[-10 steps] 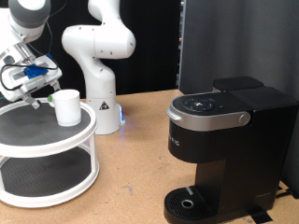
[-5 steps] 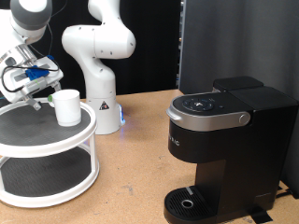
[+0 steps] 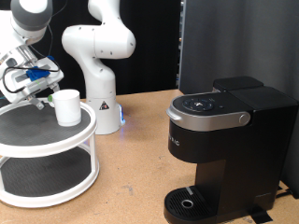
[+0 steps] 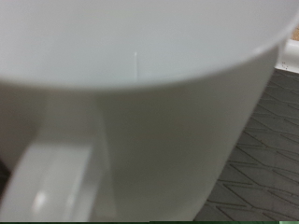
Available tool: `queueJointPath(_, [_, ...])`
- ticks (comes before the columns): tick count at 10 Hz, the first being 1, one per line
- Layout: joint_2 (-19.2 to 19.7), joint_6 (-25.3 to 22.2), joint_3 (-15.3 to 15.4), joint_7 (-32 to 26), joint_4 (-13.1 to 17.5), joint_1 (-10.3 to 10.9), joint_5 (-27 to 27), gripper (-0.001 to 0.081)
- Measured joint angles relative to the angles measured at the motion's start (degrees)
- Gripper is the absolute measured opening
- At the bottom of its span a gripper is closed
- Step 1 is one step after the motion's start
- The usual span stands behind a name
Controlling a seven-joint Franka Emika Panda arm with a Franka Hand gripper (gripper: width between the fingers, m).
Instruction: Make a cup of coffee with the keurig machine
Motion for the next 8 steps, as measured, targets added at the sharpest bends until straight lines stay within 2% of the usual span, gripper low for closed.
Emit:
queueJointPath(1, [0.03,0.0,0.0,0.0,-0.02,0.0,0.0,0.0537])
queueJointPath(2, [0.09,0.0,0.0,0.0,-0.03,0.0,0.0,0.0537])
queueJointPath(3, [0.18,0.0,0.0,0.0,-0.03,0.0,0.0,0.0365])
queueJointPath(4, [0.26,0.0,0.0,0.0,-0.02,0.0,0.0,0.0365])
queueJointPath(5, [0.37,0.0,0.0,0.0,-0.02,0.0,0.0,0.0182])
queueJointPath(6, [0.49,0.0,0.0,0.0,-0.02,0.0,0.03,0.0071])
queueJointPath(8, [0.53,0.0,0.0,0.0,0.01,0.0,0.09,0.0072])
